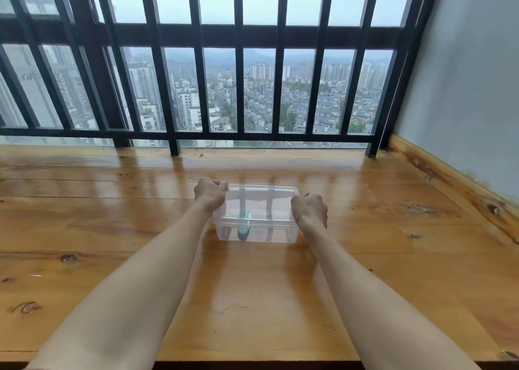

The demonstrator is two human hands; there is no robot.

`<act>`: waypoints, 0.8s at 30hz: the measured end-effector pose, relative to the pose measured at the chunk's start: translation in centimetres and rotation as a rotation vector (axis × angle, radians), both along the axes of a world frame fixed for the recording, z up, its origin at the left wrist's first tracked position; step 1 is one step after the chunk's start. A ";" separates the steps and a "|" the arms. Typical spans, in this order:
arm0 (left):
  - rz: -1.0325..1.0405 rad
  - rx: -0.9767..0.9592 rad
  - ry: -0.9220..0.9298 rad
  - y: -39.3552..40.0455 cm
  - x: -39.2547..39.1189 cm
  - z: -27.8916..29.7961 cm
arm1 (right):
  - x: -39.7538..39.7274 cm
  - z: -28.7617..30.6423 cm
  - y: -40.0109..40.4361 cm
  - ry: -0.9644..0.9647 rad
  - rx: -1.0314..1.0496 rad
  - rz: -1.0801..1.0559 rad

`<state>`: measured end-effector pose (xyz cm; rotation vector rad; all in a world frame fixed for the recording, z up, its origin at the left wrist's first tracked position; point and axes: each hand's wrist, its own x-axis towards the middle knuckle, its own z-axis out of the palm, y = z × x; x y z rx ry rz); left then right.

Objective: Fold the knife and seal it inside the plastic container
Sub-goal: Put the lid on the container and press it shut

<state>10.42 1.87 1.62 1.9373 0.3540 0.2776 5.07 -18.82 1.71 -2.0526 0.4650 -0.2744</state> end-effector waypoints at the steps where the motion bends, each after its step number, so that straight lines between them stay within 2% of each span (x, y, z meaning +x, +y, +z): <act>1: 0.002 -0.001 0.003 0.0 0.0 0.0 | 0.0 0.0 0.0 0.002 0.007 0.001; 15: -0.011 -0.046 0.027 0.4 0.5 -0.2 | 1.3 0.9 0.0 0.059 0.115 -0.014; 24: -0.040 0.029 0.116 -0.1 0.0 0.6 | 4.6 0.7 -0.6 0.097 0.194 0.064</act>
